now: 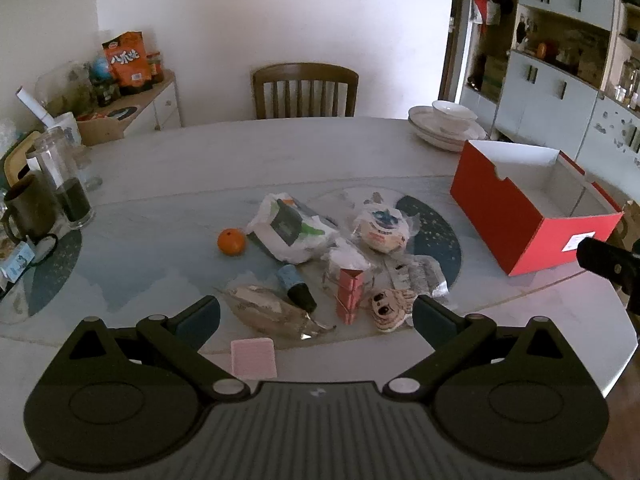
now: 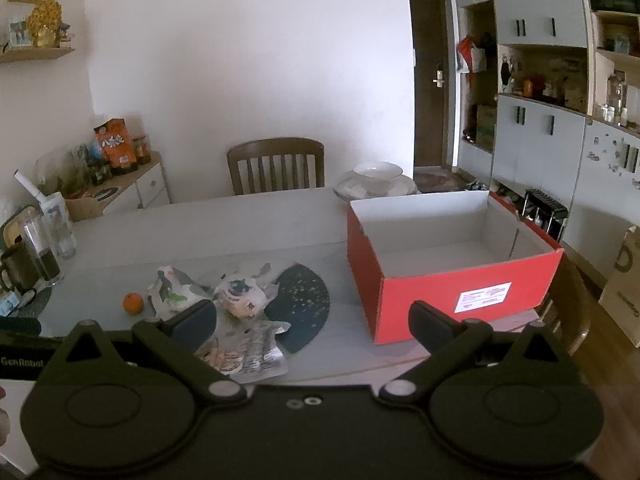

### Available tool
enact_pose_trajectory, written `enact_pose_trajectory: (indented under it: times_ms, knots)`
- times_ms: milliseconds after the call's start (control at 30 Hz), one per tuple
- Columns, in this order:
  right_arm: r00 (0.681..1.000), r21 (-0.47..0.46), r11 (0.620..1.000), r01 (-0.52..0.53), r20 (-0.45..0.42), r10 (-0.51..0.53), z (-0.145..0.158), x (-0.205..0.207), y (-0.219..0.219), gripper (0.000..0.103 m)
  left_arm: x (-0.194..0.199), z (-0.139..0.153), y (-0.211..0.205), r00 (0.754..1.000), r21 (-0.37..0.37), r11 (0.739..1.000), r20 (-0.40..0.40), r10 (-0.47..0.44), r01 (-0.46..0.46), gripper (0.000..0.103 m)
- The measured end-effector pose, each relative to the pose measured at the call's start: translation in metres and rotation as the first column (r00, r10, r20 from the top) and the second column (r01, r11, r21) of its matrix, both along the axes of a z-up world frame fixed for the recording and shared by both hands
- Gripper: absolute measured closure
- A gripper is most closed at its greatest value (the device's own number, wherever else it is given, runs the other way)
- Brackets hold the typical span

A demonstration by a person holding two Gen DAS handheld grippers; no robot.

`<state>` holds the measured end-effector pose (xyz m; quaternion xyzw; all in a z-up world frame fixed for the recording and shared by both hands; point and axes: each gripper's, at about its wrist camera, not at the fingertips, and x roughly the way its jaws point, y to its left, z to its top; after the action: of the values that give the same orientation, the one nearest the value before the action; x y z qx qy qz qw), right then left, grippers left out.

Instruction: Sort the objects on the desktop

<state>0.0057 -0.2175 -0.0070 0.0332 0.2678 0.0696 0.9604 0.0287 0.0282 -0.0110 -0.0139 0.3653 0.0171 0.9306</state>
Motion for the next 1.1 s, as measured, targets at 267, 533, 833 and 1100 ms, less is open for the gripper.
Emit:
enact_pose_trajectory:
  times_ms: [267,533,833,1100]
  knots:
    - [1.000,-0.008,1.000,-0.017,-0.021,0.016,-0.001,0.008,0.002,0.001,0.010,-0.008,0.010,1.000,0.001,1.000,-0.009,-0.006,0.006,0.000]
    - [0.999,-0.019,1.000,-0.023,-0.043,0.022,-0.005,0.023,0.014,0.001,0.026,-0.019,0.022,0.999,0.003,1.000,-0.033,-0.012,0.012,0.000]
    - [0.996,-0.032,0.999,-0.011,-0.093,0.008,-0.025,0.048,0.027,0.001,0.051,-0.044,0.039,0.996,0.036,0.998,-0.079,-0.040,0.043,0.000]
    - [0.991,-0.067,0.998,-0.020,-0.131,0.011,-0.042,0.067,0.045,0.001,0.077,-0.069,0.057,0.988,0.033,0.997,-0.138,-0.065,0.070,0.000]
